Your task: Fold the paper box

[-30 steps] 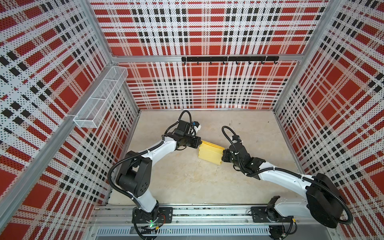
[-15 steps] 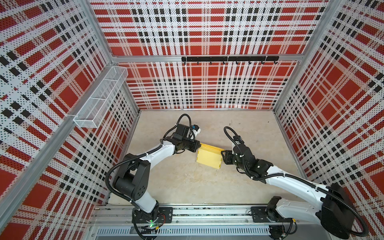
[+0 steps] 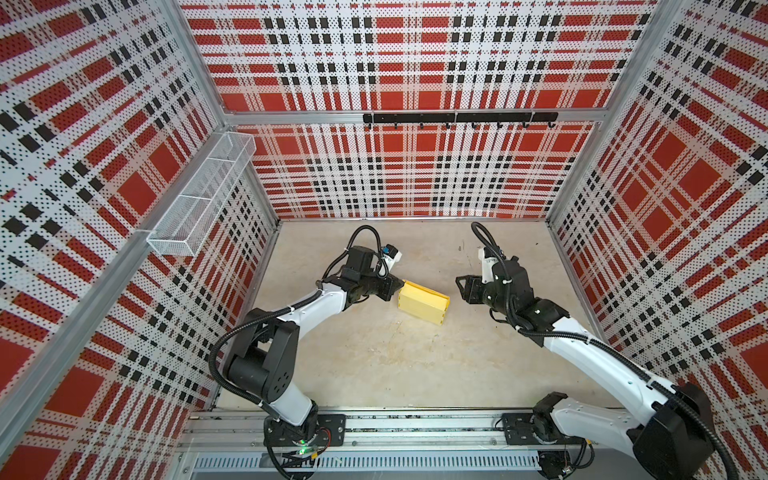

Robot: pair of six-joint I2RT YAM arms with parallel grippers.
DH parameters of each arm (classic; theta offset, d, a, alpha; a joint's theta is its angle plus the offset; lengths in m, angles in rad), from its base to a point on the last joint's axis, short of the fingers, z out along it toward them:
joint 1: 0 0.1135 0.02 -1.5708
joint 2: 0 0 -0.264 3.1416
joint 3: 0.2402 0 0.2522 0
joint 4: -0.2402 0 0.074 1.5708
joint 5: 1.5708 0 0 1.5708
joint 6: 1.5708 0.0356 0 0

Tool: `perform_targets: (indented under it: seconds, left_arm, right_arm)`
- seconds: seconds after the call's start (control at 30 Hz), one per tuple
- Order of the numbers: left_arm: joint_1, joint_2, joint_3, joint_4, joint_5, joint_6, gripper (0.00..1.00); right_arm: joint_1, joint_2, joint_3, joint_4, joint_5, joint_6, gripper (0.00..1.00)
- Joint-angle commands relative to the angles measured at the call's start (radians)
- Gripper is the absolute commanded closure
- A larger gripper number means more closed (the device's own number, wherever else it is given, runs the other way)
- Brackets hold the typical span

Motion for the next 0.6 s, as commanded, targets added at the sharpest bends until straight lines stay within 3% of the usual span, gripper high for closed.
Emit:
perform_targets:
  seconds: [0.0, 0.27, 0.57]
  left_arm:
    - [0.004, 0.020, -0.017, 0.178, 0.093, 0.024, 1.00]
    - [-0.021, 0.088, -0.066, 0.274, 0.088, 0.077, 1.00]
    - [-0.054, 0.109, -0.112, 0.305, 0.056, 0.114, 1.00]
  right_arm:
    - [-0.018, 0.060, 0.041, 0.061, -0.092, -0.085, 0.47]
    - [-0.030, 0.226, 0.090, 0.140, -0.218, -0.115, 0.47]
    - [-0.030, 0.269, 0.056, 0.208, -0.313, -0.092, 0.48]
